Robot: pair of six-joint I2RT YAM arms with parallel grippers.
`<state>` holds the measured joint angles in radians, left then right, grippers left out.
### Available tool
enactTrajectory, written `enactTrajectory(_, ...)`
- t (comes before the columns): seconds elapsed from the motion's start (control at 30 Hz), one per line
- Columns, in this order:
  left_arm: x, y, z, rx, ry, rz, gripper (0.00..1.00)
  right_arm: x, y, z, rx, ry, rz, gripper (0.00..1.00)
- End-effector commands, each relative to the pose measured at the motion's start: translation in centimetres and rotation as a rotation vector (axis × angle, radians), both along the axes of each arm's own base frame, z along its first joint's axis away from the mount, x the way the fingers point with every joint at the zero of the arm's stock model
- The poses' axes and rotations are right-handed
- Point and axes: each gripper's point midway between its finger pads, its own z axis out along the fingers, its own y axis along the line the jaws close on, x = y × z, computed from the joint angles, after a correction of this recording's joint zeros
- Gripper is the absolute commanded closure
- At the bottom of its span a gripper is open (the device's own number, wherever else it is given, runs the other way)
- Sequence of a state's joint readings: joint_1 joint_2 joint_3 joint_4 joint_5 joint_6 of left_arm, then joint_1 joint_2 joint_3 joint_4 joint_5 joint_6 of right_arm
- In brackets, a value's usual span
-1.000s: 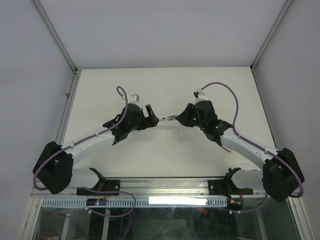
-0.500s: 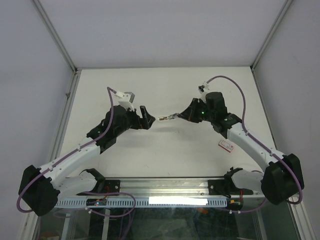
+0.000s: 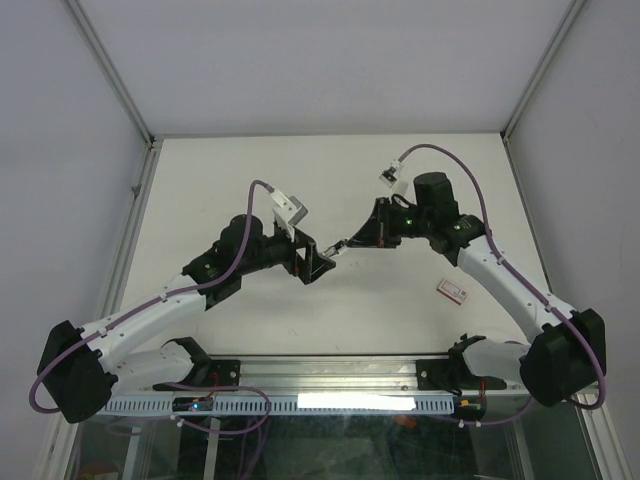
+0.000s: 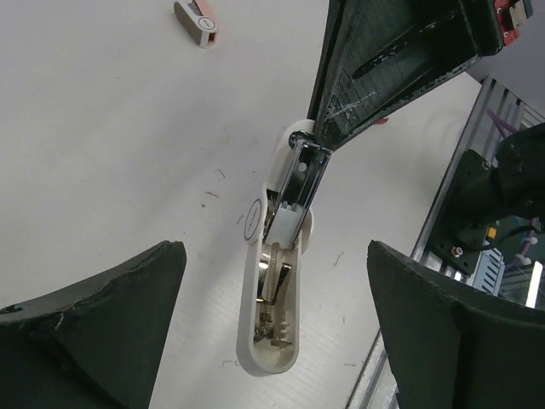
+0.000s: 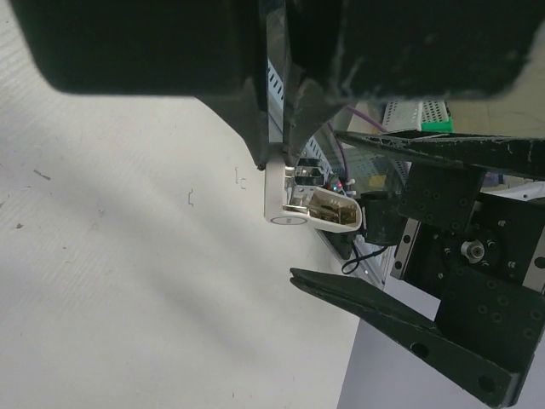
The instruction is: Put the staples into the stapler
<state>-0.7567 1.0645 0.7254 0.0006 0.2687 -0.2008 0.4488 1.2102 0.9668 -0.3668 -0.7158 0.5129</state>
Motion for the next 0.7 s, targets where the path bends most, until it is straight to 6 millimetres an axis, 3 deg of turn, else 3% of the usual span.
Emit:
enactTrajectory(0.0,0.4,-0.8,2.9,-0.047,-0.092,-0.020,0.11,-0.2,0.6,2.3,0.056,-0.032,0.058,1.00)
enactTrajectory(0.07,1.4,-0.2,2.6,-0.040,-0.056,0.062,0.11,0.1,0.5,1.9,0.049,-0.031,0.037,1.00)
enactTrajectory(0.17,2.9,1.1,2.2,-0.059,0.024,0.220,0.02,1.3,0.2,1.2,0.039,-0.034,-0.039,1.00)
enactTrajectory(0.33,4.6,4.3,2.0,-0.128,0.119,0.419,0.01,4.2,0.6,-0.4,0.122,-0.019,-0.203,1.00)
enactTrajectory(0.53,6.0,8.8,5.4,-0.216,0.135,0.480,0.01,10.2,1.1,-2.4,0.159,-0.059,-0.401,1.00)
enactTrajectory(0.67,6.9,10.9,6.5,-0.173,0.144,0.494,0.01,14.0,1.5,-5.4,0.182,-0.012,-0.537,1.00)
